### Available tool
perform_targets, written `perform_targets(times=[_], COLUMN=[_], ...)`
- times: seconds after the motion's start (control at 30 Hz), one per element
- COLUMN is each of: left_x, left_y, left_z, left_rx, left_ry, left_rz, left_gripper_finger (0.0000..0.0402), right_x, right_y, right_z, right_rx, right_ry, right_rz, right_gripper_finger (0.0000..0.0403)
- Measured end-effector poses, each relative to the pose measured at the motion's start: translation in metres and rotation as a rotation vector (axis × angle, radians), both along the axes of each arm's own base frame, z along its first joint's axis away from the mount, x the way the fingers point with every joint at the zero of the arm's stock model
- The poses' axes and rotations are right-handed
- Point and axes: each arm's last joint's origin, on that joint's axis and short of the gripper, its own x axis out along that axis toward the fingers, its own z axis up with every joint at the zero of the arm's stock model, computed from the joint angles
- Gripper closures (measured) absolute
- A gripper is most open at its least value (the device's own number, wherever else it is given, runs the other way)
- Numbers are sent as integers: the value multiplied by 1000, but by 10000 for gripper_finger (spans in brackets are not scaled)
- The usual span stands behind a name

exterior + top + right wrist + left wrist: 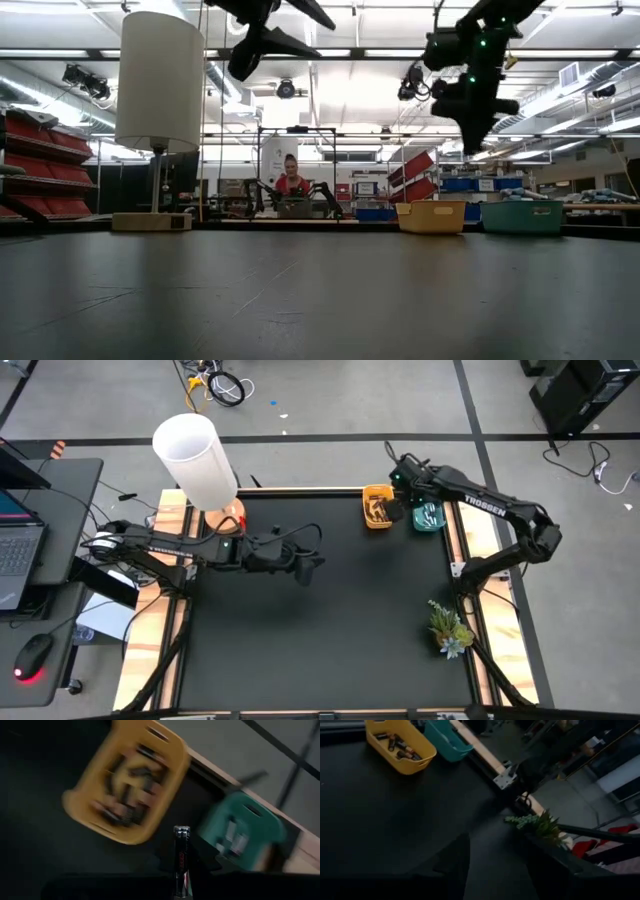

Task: Sort batteries
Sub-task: Put the silver battery into the blue bin

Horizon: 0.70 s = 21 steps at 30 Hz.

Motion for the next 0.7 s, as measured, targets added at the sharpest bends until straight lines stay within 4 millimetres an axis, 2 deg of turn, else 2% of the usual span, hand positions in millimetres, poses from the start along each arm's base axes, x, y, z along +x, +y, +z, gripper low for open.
perform_targets(times=[0.13, 0.4, 0.7], left_x=[1, 1, 2], left_y=[0, 0, 0], left_z=[3, 3, 5], left_rx=[0, -1, -6], left_ry=[-27, -37, -53], left_rz=[-1, -1, -1], left_gripper_finger=[210, 211, 211], right_x=[-14, -37, -59], right_y=[-8, -27, -29], right_z=[-2, -3, -12], right_rx=[16, 65, 159], right_ry=[72, 66, 155], right_rz=[-45, -142, -210], right_gripper_finger=[378, 378, 367])
